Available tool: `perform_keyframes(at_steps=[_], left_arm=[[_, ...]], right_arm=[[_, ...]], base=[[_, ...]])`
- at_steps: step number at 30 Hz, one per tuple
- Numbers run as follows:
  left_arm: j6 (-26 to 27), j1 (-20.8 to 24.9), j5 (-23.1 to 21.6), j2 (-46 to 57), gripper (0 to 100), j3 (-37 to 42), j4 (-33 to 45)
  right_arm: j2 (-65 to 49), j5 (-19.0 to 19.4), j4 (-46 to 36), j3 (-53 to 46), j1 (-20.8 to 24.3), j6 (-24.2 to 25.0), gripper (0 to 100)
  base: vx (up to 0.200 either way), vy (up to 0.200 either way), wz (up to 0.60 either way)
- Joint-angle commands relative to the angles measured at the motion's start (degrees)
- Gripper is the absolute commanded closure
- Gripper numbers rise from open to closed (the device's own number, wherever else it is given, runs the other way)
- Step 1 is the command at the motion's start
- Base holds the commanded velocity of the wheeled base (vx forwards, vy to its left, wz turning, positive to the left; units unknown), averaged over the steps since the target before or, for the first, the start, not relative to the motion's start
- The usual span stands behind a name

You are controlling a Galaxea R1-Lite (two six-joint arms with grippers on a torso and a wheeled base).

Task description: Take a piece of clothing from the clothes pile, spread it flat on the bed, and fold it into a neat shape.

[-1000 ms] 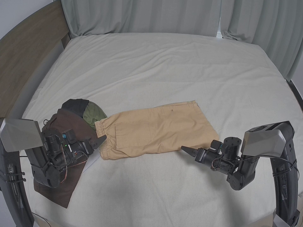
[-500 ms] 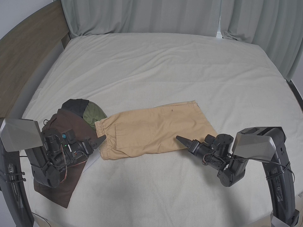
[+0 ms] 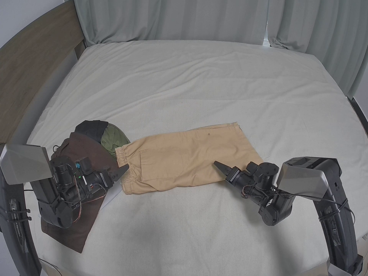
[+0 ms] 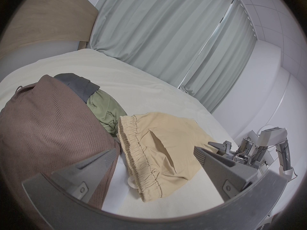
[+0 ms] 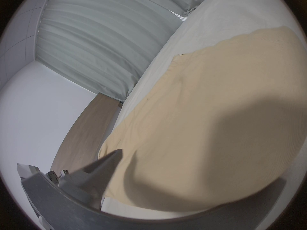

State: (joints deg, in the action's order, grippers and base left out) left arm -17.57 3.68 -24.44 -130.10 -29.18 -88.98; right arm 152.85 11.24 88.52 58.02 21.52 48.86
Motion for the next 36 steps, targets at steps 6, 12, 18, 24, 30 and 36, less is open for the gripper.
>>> perform_keyframes(at_steps=[6, 12, 18, 24, 30, 36], left_arm=[[-0.01, -0.08, -0.17, -0.24, 0, 0.0, -0.14], [0.16, -0.17, -1.57, -0.07, 0, 0.0, -0.14], [-0.1, -0.17, -2.19, 0.2, 0, 0.0, -0.14], [-0.1, -0.17, -2.28, 0.55, 0, 0.0, -0.14], [-0.63, -0.43, -2.36, 2.39, 0, 0.18, -0.14], [-1.07, -1.13, -3.07, 3.18, 0, 0.27, -0.14]], right_arm=[[1.58, 0.01, -0.1, -0.01, 0.1, -0.17, 100], [1.4, 0.01, 0.08, -0.53, 0.1, -0.26, 100], [-1.85, 0.01, -0.01, -3.96, 0.1, -0.61, 100], [-6.16, -0.08, -0.1, -9.15, 0.1, -2.37, 100], [-10.99, -0.17, -0.1, -15.74, 0.54, -2.89, 100], [-12.66, -0.34, -0.1, -20.05, 0.54, -5.44, 100]], base=[[0.0, 0.0, 0.0], [0.0, 0.0, 0.0], [0.0, 0.0, 0.0], [0.0, 0.0, 0.0], [0.0, 0.0, 0.0], [0.0, 0.0, 0.0]])
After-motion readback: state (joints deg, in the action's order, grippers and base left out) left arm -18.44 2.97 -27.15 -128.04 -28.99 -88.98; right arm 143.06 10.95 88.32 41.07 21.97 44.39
